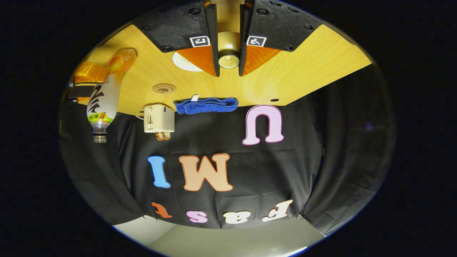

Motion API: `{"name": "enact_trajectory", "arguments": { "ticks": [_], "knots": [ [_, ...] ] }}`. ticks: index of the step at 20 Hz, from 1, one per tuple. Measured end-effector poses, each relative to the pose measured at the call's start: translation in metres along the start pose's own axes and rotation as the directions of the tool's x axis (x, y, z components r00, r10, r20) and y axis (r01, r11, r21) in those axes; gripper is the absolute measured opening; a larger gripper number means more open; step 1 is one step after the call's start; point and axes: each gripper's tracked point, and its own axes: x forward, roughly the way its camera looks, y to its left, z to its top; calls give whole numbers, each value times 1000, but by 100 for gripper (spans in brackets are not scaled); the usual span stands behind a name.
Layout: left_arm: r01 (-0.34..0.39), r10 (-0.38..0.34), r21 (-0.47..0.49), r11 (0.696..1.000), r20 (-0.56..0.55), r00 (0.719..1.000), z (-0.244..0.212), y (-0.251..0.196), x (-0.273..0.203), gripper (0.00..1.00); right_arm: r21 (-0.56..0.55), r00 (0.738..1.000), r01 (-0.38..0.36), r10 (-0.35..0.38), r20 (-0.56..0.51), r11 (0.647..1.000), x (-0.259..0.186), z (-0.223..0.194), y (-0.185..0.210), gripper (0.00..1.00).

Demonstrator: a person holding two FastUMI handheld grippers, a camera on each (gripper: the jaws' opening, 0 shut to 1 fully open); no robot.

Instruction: Open the teacup lid with one hand, grasp the water bottle and pour water into the teacup with the other hand; after pouring, place the water bottle on the coaster and then close the teacup lid.

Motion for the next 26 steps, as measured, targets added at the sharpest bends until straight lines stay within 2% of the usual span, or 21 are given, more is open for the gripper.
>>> {"name": "enact_trajectory", "arguments": {
  "ticks": [4, 7, 9, 11, 12, 15, 16, 17, 22, 26],
  "knots": [
    [-7, 7, 0, 1000, 4, 1000, 0, 6, -2, 22, -18, 999, -2, 2, -46, 1000, 11, -10, 9, 96],
    [-11, 11, 2, 1000, 8, 1000, 1, 8, -3, 22, -45, 997, 19, -22, -75, 999, 15, -18, 8, 88],
    [-13, 13, 2, 1000, 11, 1000, 1, 10, -4, 22, -41, 997, 24, -28, -78, 999, 16, -18, 8, 76],
    [-14, 14, -7, 1000, 9, 1000, -1, 12, -4, 22, -49, 996, 27, -31, -87, 998, 18, -18, 7, 73],
    [-18, 18, -10, 1000, 8, 1000, -1, 14, -4, 22, -63, 995, 25, -31, -92, 998, 19, -17, 7, 67],
    [-19, 19, -21, 1000, -1, 1000, -6, 17, -6, 22, -143, 996, 22, -35, -87, 990, 21, -10, 8, 66],
    [-19, 19, -24, 1000, -3, 1000, -7, 17, -7, 22, -187, 996, 27, -42, -76, 982, 22, -5, 6, 69],
    [-22, 22, -26, 999, -4, 1000, -8, 20, -8, 22, -233, 996, 29, -47, -70, 972, 24, -2, 6, 66],
    [-37, 37, -25, 999, 9, 999, -5, 30, -13, 22, -398, 997, 11, -39, -62, 917, 46, 5, 2, 67],
    [-53, 53, -24, 998, 12, 999, -5, 40, -15, 22, -567, 996, 15, -60, -61, 824, 64, 1, -4, 66]
  ]
}}
